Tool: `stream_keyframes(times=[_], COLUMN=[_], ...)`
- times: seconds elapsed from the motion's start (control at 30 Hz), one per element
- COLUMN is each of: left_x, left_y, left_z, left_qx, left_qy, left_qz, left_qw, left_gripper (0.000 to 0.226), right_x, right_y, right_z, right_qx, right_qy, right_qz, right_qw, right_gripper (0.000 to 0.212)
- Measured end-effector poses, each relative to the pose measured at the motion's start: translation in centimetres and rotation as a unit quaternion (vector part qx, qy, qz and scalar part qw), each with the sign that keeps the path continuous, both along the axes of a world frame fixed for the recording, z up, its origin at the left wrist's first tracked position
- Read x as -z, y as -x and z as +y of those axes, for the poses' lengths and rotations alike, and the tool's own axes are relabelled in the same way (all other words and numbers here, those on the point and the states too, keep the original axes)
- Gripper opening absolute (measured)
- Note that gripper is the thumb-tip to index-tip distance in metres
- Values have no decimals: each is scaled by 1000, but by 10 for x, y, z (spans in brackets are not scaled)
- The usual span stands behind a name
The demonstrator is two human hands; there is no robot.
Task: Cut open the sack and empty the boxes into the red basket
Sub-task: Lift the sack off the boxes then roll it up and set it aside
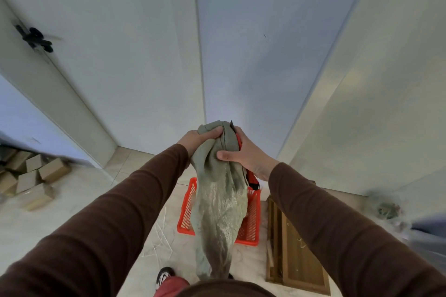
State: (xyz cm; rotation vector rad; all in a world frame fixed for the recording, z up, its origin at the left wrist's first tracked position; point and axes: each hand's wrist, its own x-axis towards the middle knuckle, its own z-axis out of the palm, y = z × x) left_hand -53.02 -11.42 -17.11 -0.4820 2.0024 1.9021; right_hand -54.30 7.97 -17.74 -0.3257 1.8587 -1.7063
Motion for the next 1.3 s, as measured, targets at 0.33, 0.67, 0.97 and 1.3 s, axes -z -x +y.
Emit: stream_keyframes(times=[0.33,0.67,0.97,1.3], left_x=[7,31,26,9], left_y=[-3,-19,-4,-6], left_z=[8,17,-13,4], left_qx=[121,94,18,39], left_qy=[205,217,147,118], left_qz=[89,186,84,62], left_qw=[967,954,985,990], left_gripper=[122,114,68,93], right_x=[14,7,7,25], right_y=[11,10,13,8], right_z=[-1,-9,16,2], right_qx=[159,123,68,89], right_qy=[11,89,-76,-30], right_qz=[-94,-319,4,5], right_qw=[983,936,995,996], right_gripper=[67,52,72,51])
